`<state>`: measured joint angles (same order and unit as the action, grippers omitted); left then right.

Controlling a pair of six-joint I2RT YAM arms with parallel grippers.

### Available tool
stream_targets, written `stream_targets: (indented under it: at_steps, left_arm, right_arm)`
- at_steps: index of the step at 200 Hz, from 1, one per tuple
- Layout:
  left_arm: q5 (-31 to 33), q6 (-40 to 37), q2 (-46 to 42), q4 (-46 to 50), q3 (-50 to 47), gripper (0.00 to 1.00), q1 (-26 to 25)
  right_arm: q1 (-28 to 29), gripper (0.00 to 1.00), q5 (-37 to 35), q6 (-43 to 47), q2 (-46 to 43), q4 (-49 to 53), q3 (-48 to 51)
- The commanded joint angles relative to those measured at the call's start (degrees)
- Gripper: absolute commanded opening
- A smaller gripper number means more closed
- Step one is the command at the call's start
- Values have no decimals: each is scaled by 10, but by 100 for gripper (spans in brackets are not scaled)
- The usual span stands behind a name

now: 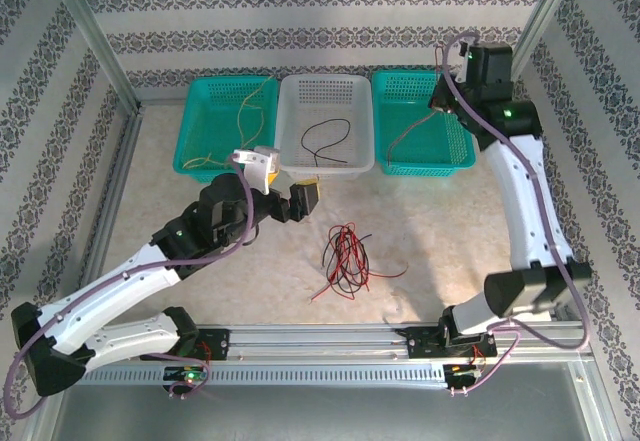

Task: Untangle the cables

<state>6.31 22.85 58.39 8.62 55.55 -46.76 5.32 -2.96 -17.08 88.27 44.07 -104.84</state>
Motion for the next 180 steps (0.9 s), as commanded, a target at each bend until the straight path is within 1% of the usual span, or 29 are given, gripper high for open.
stream_targets:
  at_steps: [1, 26, 36, 47, 63, 76, 88, 99, 108, 116, 129, 146, 148, 154, 163, 169, 180]
  left_arm:
    - [9, -9, 4, 65, 22, 100, 6]
    - [-6, -5, 6, 61, 16, 100, 7]
    - [-4, 0, 11, 65, 16, 100, 8]
    - [-2, 3, 20, 73, 17, 100, 10]
    - [-3, 11, 40, 90, 26, 100, 14]
    - [-15, 17, 60, 103, 35, 100, 15]
    - [-26, 21, 79, 115, 42, 100, 16]
    - [-32, 28, 96, 126, 48, 100, 17]
    - [-38, 33, 111, 134, 52, 100, 18]
    - [-47, 38, 124, 141, 56, 100, 20]
    - [-64, 45, 144, 149, 64, 100, 23]
    - [-74, 59, 162, 152, 68, 100, 25]
    - [-75, 61, 163, 151, 68, 100, 25]
    - [-77, 68, 166, 148, 67, 100, 26]
    - [-87, 77, 172, 142, 63, 100, 26]
    - [-99, 79, 176, 137, 62, 100, 27]
    - [-128, 80, 187, 126, 60, 100, 27]
  right_arm:
    - [-9, 0, -56, 58, 44, 29, -58]
    - [-14, 0, -81, 78, 115, 45, -115]
    - [-16, 5, -91, 82, 144, 55, -140]
    - [-19, 14, -100, 84, 176, 68, -168]
    - [-22, 33, -112, 80, 217, 93, -206]
    - [-24, 40, -110, 73, 240, 111, -229]
    - [-24, 46, -108, 59, 243, 114, -228]
    - [-24, 55, -107, 38, 235, 114, -219]
    - [-23, 66, -118, 16, 225, 115, -208]
    - [-21, 78, -125, -8, 213, 116, -195]
    - [-13, 88, -128, -37, 189, 123, -174]
    - [12, 92, -169, -43, 140, 111, -117]
    - [17, 94, -173, -40, 133, 106, -109]
    - [29, 98, -188, -31, 107, 87, -69]
    - [45, 98, -212, -36, 63, 57, -5]
    - [50, 98, -203, -47, 30, 36, 40]
    - [51, 99, -144, -75, -34, -12, 132]
